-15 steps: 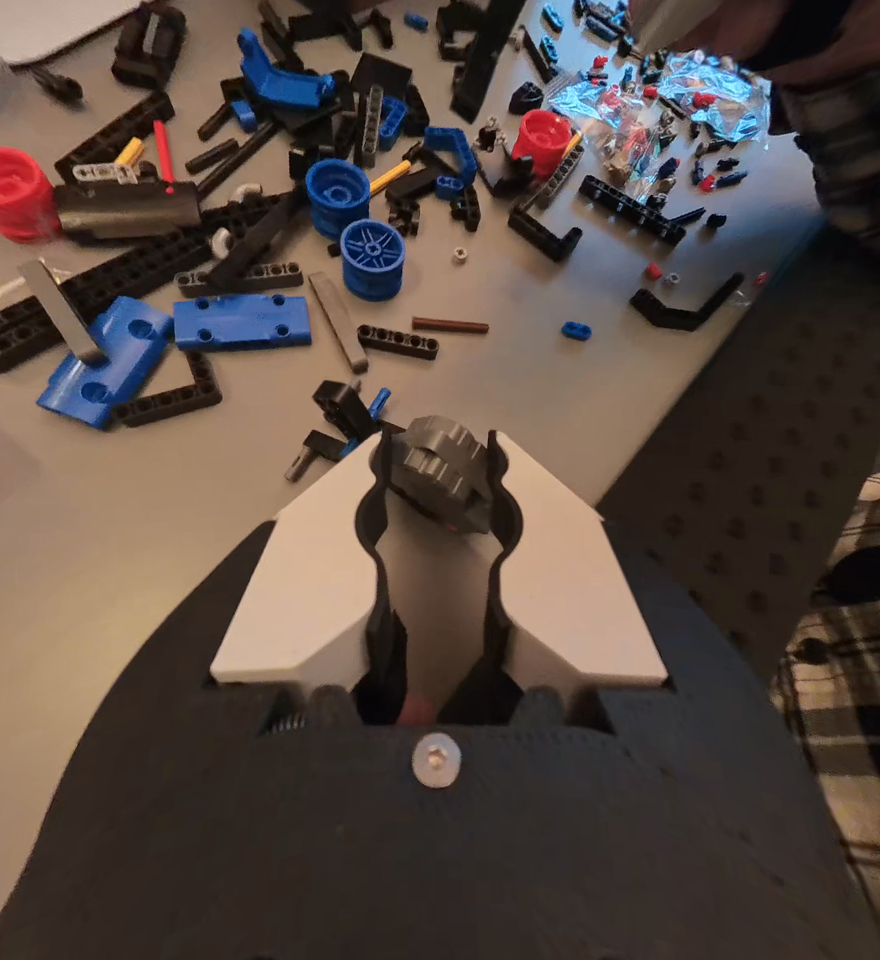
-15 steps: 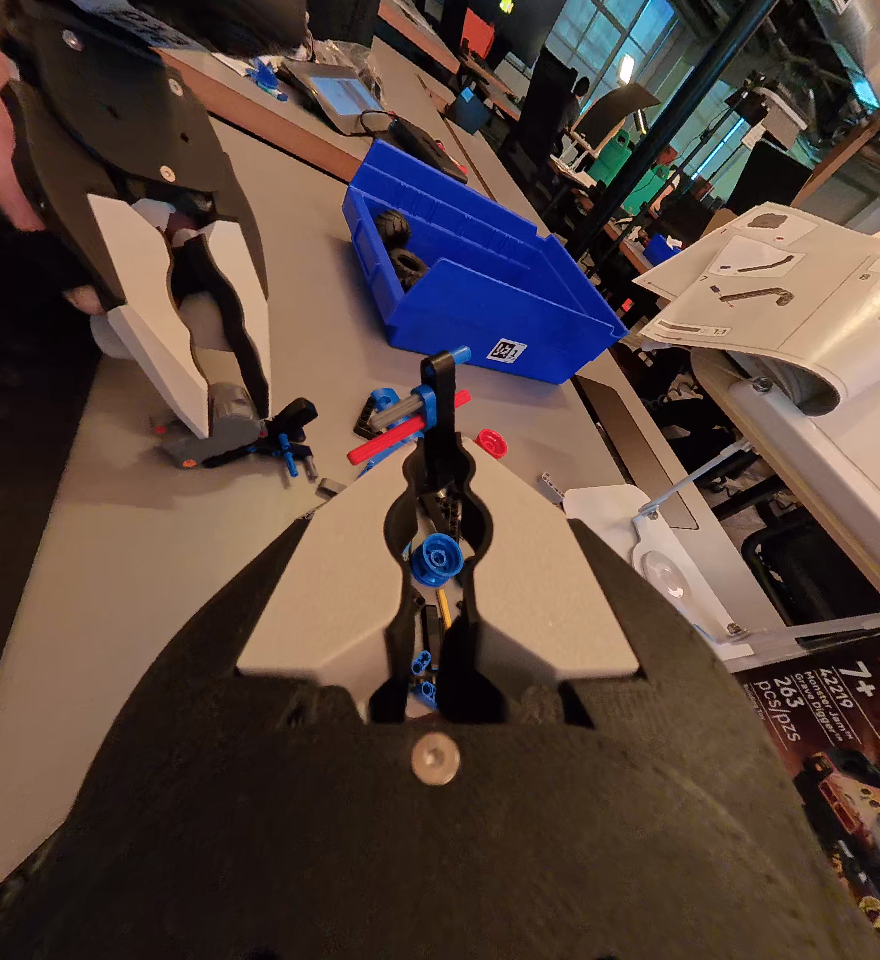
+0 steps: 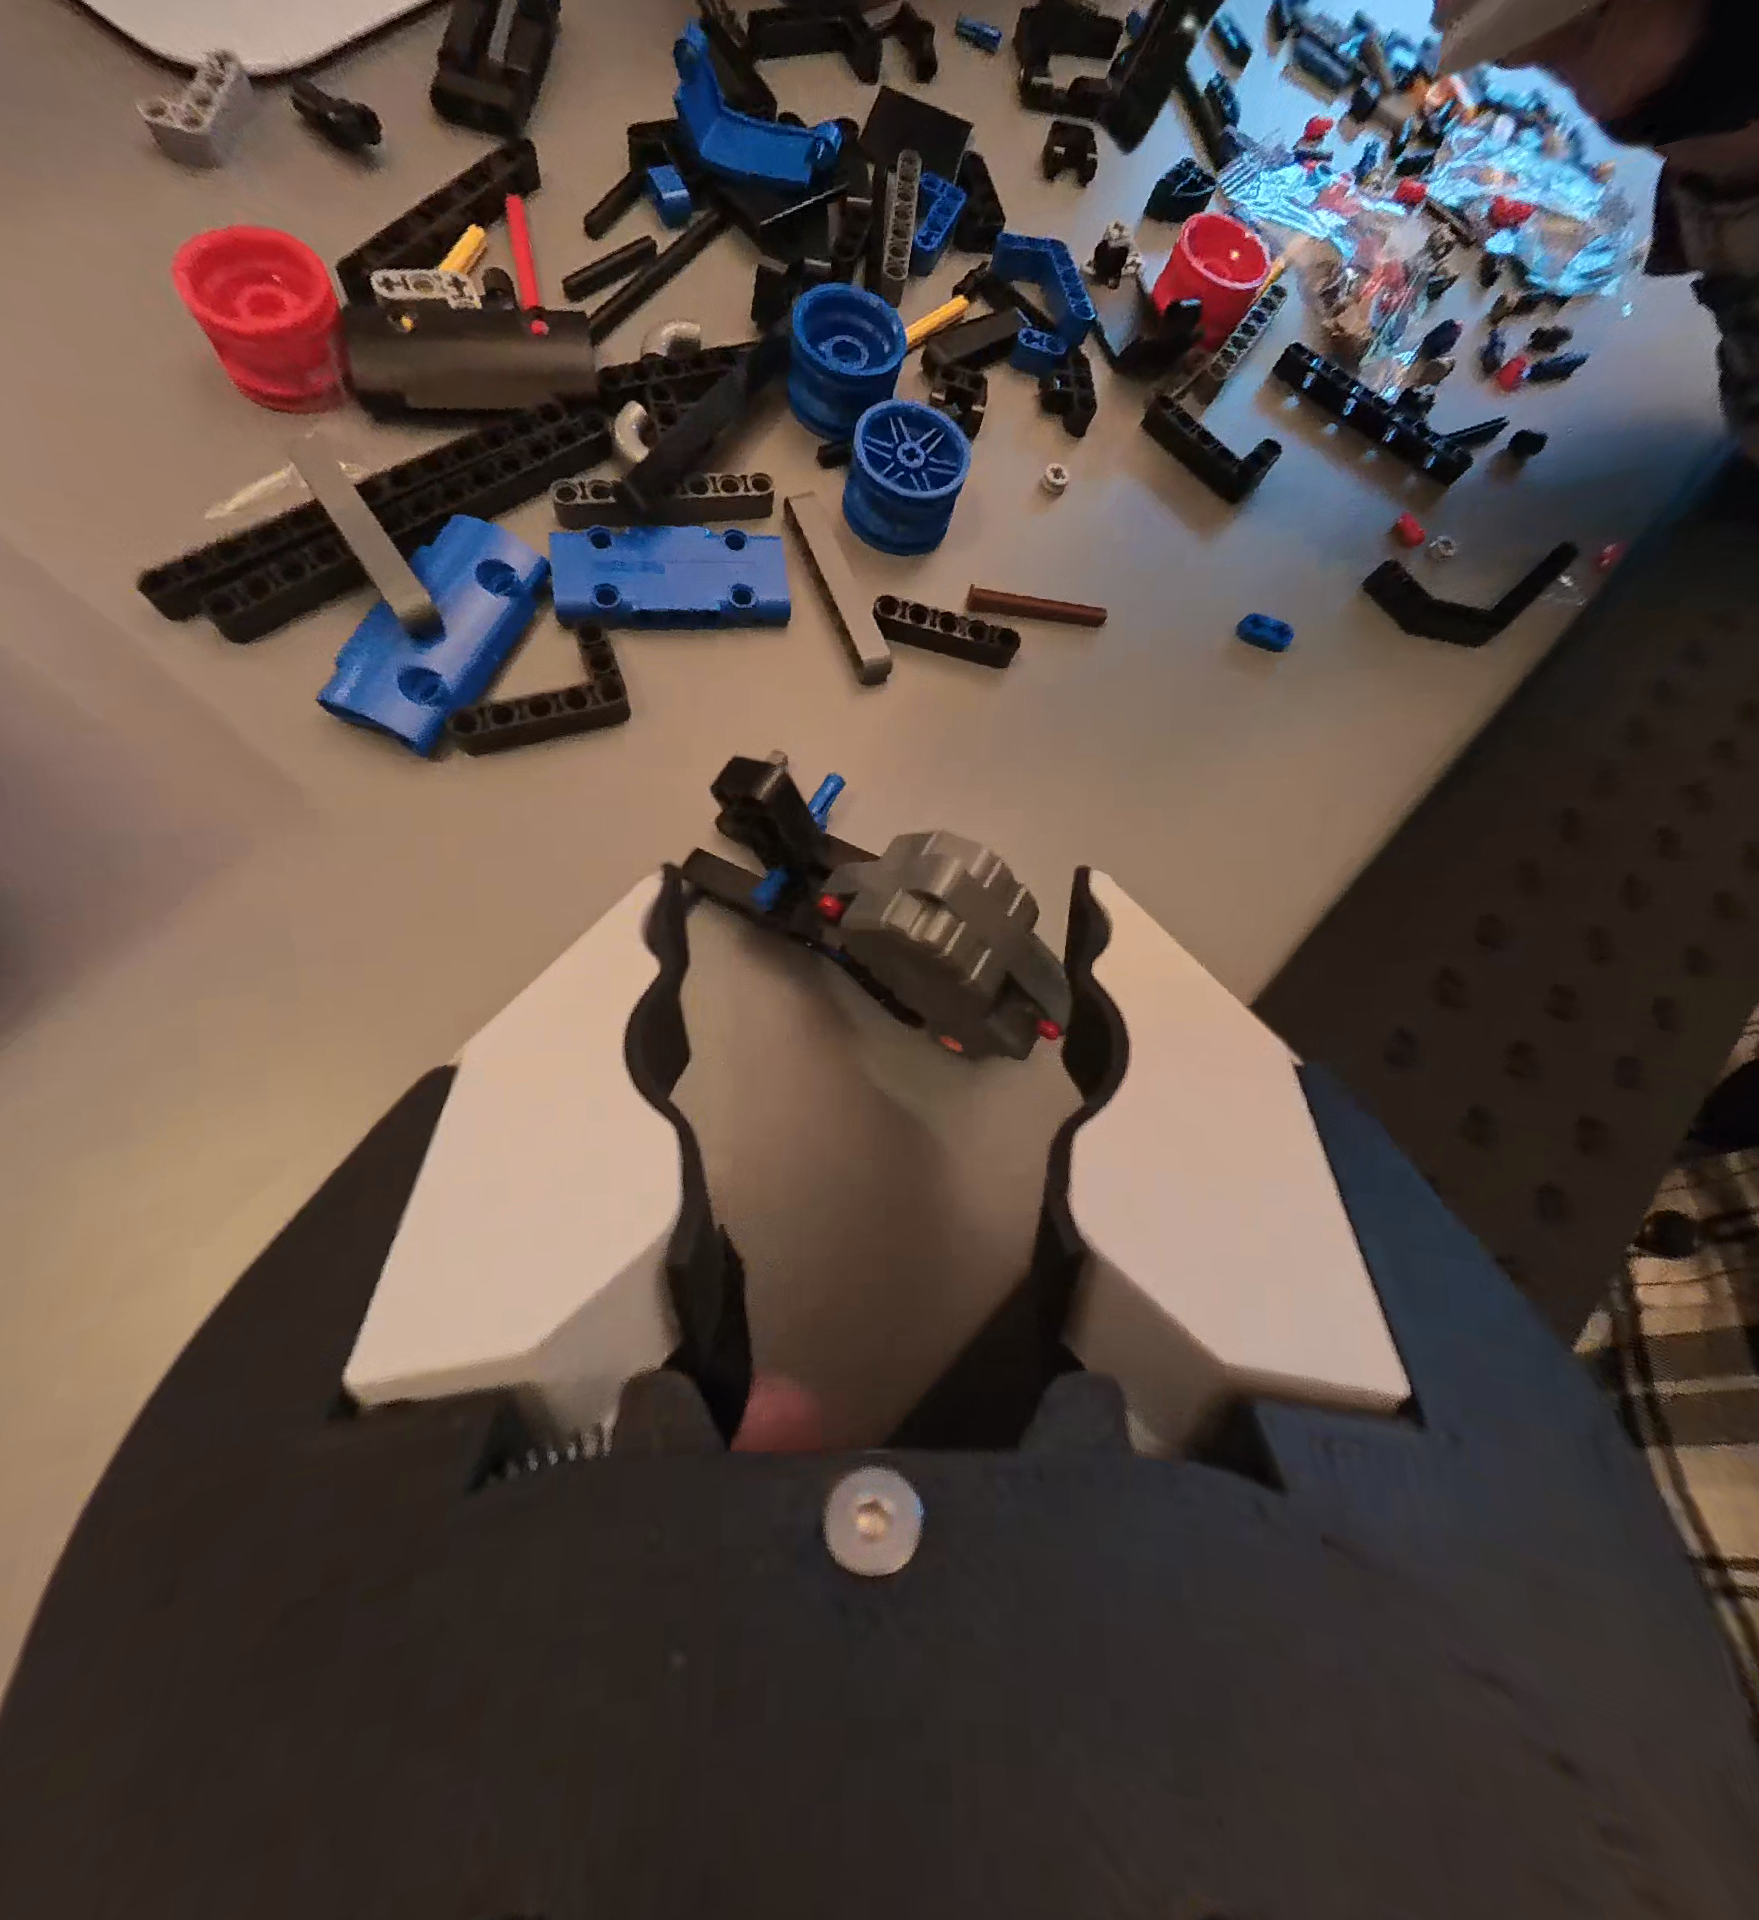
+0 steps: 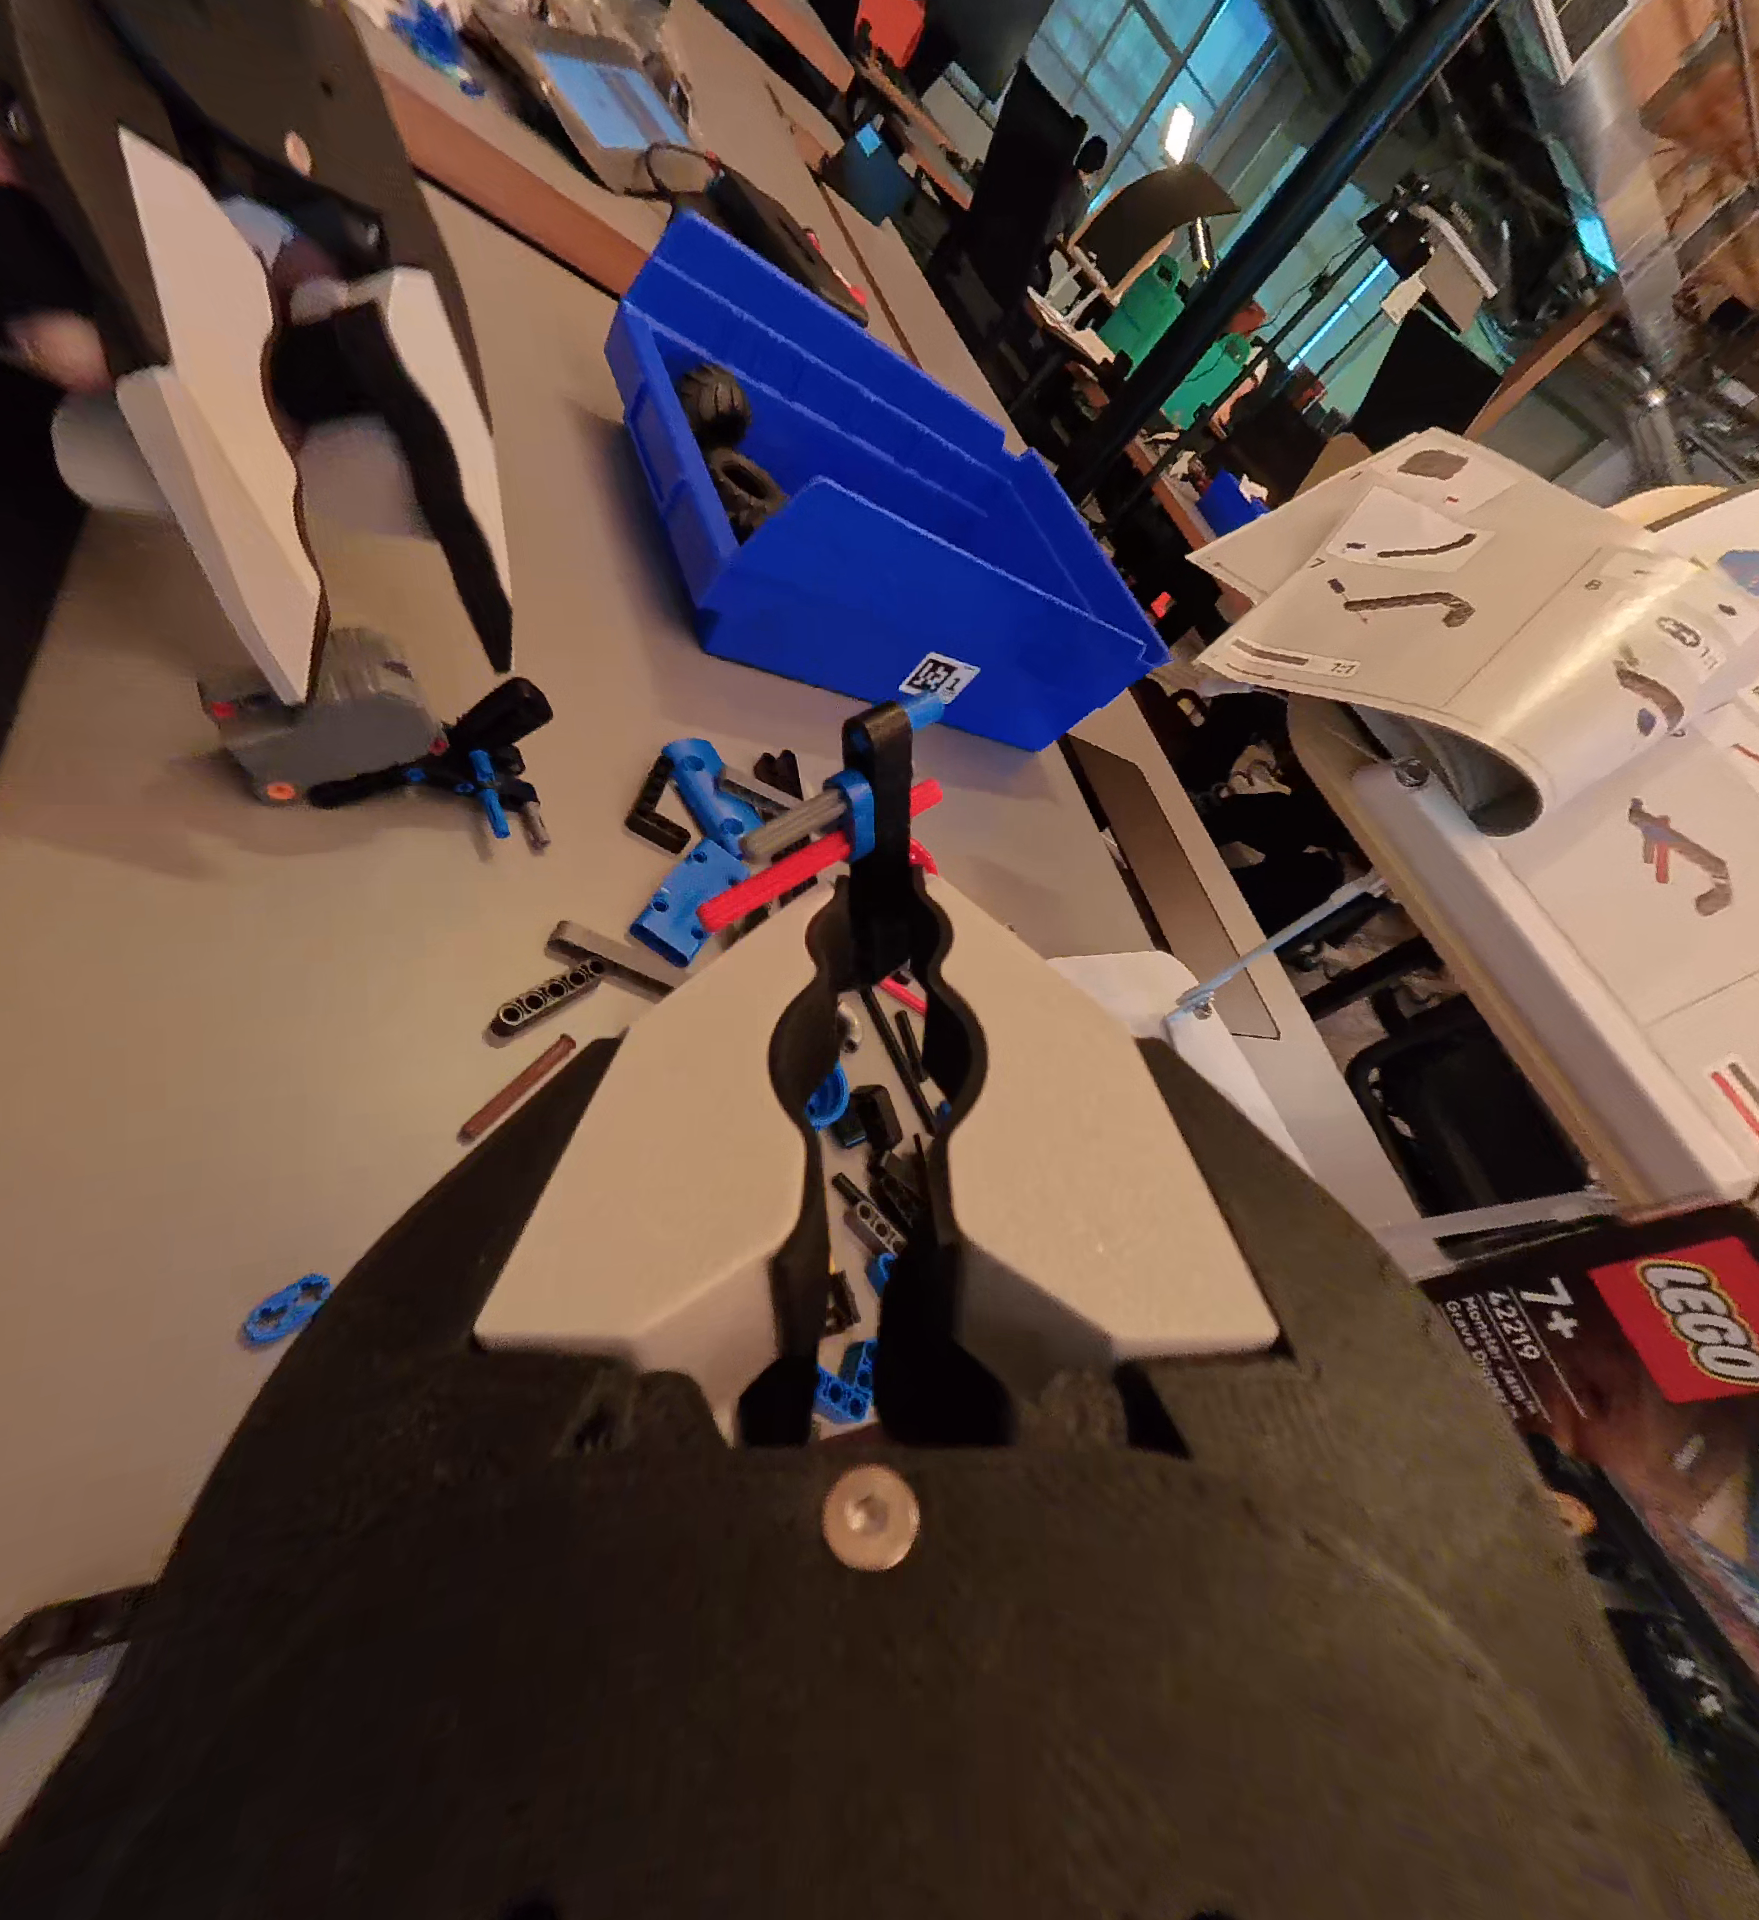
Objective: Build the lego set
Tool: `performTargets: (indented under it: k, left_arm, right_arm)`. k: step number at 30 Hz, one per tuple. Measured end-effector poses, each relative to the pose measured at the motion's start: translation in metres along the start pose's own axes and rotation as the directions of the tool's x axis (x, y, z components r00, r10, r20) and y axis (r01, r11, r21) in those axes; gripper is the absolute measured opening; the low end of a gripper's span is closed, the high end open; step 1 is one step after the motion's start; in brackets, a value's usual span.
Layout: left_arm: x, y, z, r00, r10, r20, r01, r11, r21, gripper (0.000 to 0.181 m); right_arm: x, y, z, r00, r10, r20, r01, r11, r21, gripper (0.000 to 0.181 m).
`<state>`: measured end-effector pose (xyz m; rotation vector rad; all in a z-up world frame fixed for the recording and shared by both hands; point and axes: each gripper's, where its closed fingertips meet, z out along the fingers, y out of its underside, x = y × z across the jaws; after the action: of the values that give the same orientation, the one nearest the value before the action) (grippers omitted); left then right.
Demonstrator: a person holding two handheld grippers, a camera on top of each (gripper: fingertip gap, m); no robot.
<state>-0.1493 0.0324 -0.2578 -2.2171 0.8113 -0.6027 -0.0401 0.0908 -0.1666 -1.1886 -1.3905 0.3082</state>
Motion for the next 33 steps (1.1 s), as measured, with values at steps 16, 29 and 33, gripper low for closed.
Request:
performTargets:
  k: [16,29,33]
  left_arm:
    - [-0.018,-0.015,0.028,0.990,0.137,-0.023,-0.139,0.969,-0.202,0.016]
    - [0.000,-0.040,0.014,0.982,-0.054,-0.179,0.091,0.975,0.205,0.009]
    - [-0.013,-0.014,0.019,0.991,-0.039,-0.131,0.050,0.995,0.083,0.026]
  right_arm:
    - [0.000,0.000,-0.001,1.000,-0.028,0.002,0.028,1.000,0.005,0.008]
    - [0.032,-0.009,-0.018,0.775,0.573,0.266,-0.624,0.761,0.179,0.008]
    - [0.030,-0.009,-0.017,0.718,0.618,0.319,-0.685,0.710,0.164,0.008]
